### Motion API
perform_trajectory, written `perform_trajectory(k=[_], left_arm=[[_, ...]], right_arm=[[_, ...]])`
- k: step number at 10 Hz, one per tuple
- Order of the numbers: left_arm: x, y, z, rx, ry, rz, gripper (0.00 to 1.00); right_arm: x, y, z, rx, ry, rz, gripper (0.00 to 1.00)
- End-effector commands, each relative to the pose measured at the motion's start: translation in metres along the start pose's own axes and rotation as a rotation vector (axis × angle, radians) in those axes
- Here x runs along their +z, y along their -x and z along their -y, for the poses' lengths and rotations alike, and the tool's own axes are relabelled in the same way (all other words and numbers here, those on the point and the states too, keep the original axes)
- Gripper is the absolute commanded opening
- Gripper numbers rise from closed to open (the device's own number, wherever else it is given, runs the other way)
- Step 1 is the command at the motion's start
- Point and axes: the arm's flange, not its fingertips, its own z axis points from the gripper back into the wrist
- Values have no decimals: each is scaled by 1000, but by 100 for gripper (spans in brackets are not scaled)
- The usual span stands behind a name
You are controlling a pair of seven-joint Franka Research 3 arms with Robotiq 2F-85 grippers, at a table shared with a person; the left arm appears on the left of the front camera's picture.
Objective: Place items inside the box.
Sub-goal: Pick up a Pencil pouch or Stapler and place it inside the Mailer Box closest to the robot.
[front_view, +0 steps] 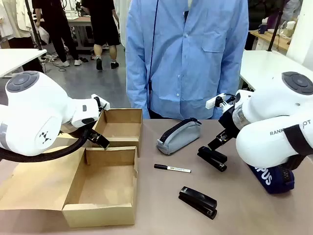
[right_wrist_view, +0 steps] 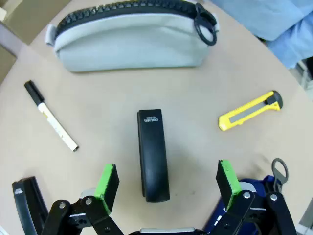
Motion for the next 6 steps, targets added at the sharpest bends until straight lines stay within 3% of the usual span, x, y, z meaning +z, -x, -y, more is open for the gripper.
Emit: perform_trajectory(k=[1,6], left_arm=[[0,0,0,0,0,0,100],[0,0,0,0,0,0,100]], right_arm=[[0,0,0,0,0,0,100],[0,0,0,0,0,0,100]])
